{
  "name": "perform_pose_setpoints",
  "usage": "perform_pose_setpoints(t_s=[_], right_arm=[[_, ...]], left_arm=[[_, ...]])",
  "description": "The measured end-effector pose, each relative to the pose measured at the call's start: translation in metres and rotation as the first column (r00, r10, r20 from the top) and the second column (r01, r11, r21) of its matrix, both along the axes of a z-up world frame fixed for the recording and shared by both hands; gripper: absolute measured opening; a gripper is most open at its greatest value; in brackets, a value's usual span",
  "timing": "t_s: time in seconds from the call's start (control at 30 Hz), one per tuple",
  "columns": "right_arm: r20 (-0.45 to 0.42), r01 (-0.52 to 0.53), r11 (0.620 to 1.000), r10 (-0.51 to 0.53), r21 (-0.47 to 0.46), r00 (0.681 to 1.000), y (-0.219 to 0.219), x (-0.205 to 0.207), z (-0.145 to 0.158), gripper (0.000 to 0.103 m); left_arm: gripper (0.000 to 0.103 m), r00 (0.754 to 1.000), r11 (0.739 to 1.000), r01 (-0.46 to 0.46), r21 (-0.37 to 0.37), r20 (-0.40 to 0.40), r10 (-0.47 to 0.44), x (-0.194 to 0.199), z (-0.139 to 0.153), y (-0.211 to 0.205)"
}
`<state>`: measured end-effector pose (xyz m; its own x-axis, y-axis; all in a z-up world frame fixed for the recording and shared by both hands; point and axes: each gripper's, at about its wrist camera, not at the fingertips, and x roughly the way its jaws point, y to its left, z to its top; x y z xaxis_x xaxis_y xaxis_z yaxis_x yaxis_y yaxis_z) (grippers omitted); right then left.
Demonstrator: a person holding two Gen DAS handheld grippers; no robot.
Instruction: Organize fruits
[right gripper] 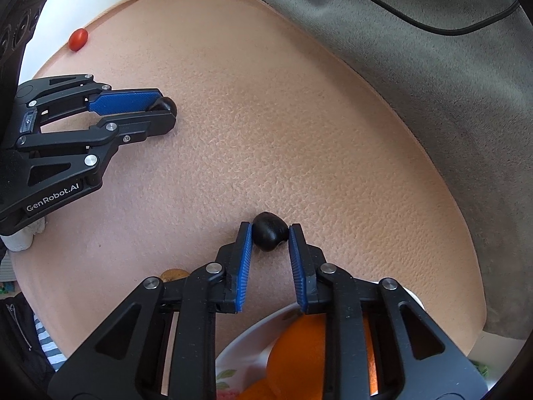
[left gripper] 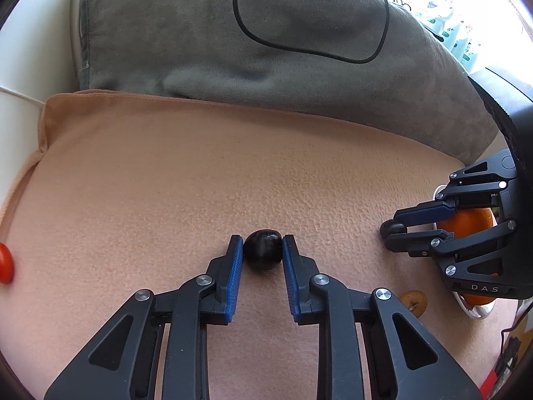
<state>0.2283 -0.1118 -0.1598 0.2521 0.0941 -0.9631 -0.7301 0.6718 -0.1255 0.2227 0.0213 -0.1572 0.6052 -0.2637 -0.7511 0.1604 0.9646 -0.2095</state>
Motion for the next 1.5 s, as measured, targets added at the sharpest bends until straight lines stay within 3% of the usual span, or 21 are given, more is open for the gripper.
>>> perform_pose_setpoints(t_s=[0.4, 0.67, 1.13, 1.5], right_arm=[[0.020, 0.028, 0.989, -0.031, 0.143, 0.999, -0.022, -0.006, 0.037, 0.023], [0.063, 0.061, 0.963, -0.081, 0.263, 0.995, -0.057, -0.026, 0.078, 0.023], [0.116, 0.182, 0.889, -0.252, 0.421, 0.961, -0.160, -0.051, 0.116, 0.023], [0.064, 0.305, 0.840, -0.371, 0.449, 0.926, -0.219, -0.056, 0.095, 0.023]], left_arm=[[0.022, 0.999, 0.999, -0.023, -0.036, 0.043, 0.024, -0.034, 0.022, 0.023], [0.022, 0.996, 0.997, 0.000, -0.074, 0.094, 0.007, -0.057, 0.045, 0.022], [0.022, 0.978, 0.981, 0.143, -0.128, 0.168, -0.121, -0.075, 0.085, -0.044], [0.022, 0.953, 0.955, 0.262, -0.136, 0.194, -0.234, -0.073, 0.098, -0.103]])
